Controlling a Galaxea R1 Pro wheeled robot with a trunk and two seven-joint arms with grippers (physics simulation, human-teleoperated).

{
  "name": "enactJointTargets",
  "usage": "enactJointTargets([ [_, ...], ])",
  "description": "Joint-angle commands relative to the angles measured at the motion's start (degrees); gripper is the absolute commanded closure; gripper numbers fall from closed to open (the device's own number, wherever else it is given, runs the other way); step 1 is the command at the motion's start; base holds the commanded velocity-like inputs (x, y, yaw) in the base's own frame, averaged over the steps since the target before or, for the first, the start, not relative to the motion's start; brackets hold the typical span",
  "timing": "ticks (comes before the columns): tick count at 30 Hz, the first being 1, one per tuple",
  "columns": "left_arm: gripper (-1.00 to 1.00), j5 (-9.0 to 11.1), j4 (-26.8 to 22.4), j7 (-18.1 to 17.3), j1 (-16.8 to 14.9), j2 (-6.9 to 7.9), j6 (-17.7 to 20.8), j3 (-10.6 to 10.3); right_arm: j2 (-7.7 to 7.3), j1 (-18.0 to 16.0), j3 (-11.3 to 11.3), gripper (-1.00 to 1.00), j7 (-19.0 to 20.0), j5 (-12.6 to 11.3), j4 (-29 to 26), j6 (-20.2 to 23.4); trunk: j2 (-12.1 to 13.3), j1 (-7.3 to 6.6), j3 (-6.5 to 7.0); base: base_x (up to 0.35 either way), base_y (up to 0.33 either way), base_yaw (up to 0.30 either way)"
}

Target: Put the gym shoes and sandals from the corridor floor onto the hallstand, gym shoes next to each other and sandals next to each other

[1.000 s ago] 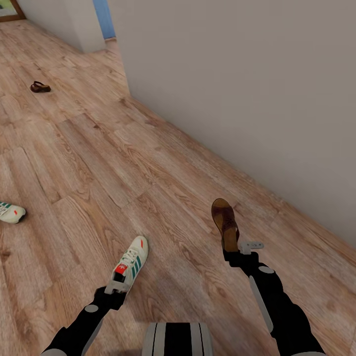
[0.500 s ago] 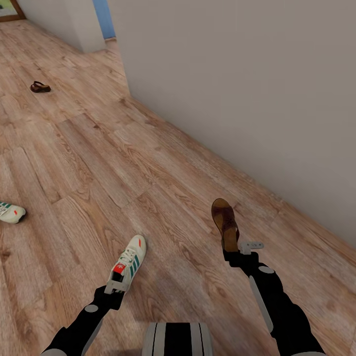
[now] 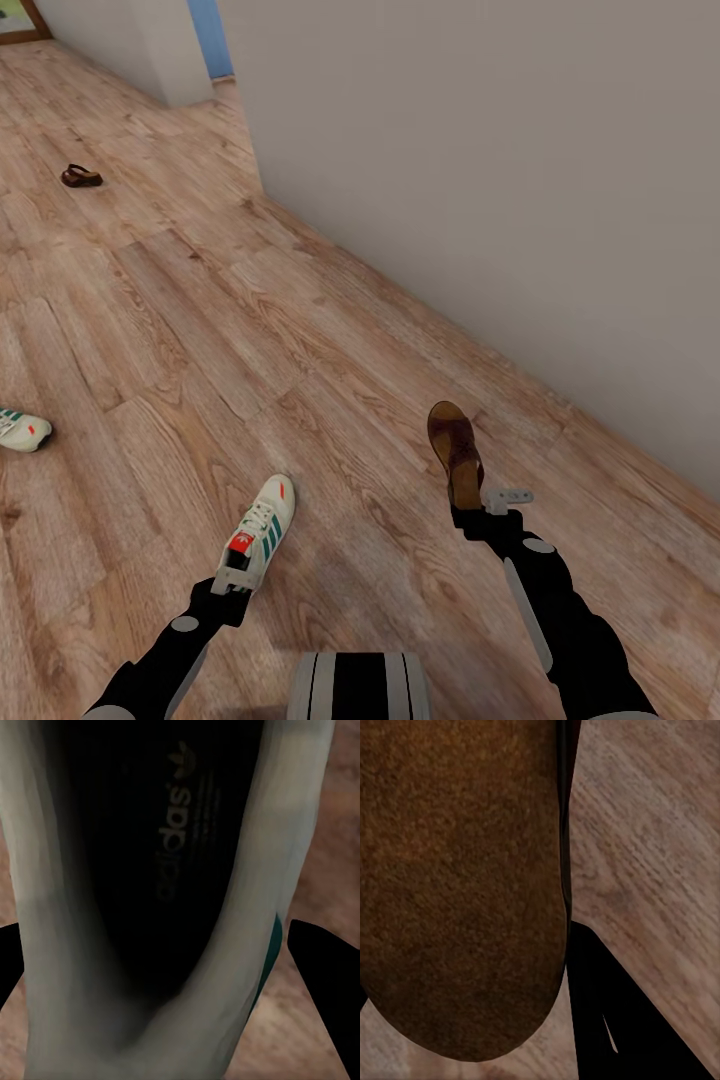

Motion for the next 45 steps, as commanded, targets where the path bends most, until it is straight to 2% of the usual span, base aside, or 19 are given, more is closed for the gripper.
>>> enactJointTargets([
  [1,1.00,-0.4,-0.1,-0.1,0.0,0.03,0.3,-0.1,-0.01,0.0,0.0,1.00,-0.1,-0.2,-0.1,0.3,0.0,-0.01,-0.03,0.000,0.000,0.000],
  [11,1.00,-0.3,-0.3,-0.1,0.0,-0.01,0.4,0.0,0.00,0.0,0.0,1.00,-0.1,-0.2,-0.1,0.3,0.1,-0.27,2.18,0.000,0.000,0.000],
  [22,1.00,-0.1,-1.6,-0.1,-0.7,-1.14,1.2,0.1,-0.03,0.0,0.0,1.00,0.0,0.0,0.0,0.3,0.3,-0.55,4.62,0.000,0.000,0.000],
  [25,1.00,0.0,-3.4,-0.1,-0.8,-1.33,1.9,0.1,-0.01,0.0,0.1,1.00,0.0,0.2,0.0,0.3,0.3,-0.63,5.28,0.000,0.000,0.000],
  [28,1.00,0.2,-7.8,-0.2,-0.9,-1.69,4.6,0.1,0.01,0.0,0.1,1.00,0.0,0.3,-0.2,0.4,0.3,-0.71,5.95,0.000,0.000,0.000],
  [29,1.00,2.0,-16.3,-0.1,-0.9,-3.00,9.1,0.2,0.00,0.0,0.1,1.00,0.0,0.0,-0.2,0.4,0.4,-0.73,6.17,0.000,0.000,0.000],
  [30,1.00,2.8,-21.7,-0.1,-0.9,-3.49,13.7,0.1,0.02,0.0,0.1,1.00,0.0,-0.1,-0.1,0.4,0.4,-0.76,6.39,0.000,0.000,0.000],
  [32,1.00,3.4,-25.3,-0.1,-0.9,-3.77,17.3,0.1,0.05,0.1,0.1,1.00,0.0,-0.1,0.0,0.4,0.4,-0.81,6.83,0.000,0.000,0.000],
  [33,1.00,4.9,-29.7,-0.1,-0.9,-3.99,21.3,0.1,0.07,0.2,0.1,1.00,0.0,0.0,0.1,0.3,0.4,-0.83,7.05,0.000,0.000,0.000],
  [35,1.00,6.3,-31.1,-0.1,-0.9,-4.06,22.6,0.1,0.08,0.2,0.1,1.00,0.0,0.1,0.1,0.3,0.4,-0.89,7.50,0.000,0.000,0.000],
  [36,1.00,9.3,-31.7,-0.1,-0.8,-4.10,23.2,0.1,0.09,0.2,0.2,1.00,-0.1,0.2,0.1,0.3,0.5,-0.91,7.80,0.000,0.000,0.000],
  [45,1.00,10.1,-31.8,0.0,-0.5,-4.06,23.3,0.1,0.16,0.3,0.2,1.00,-0.2,0.2,0.1,0.3,0.6,-1.14,10.59,0.000,0.000,0.000],
])
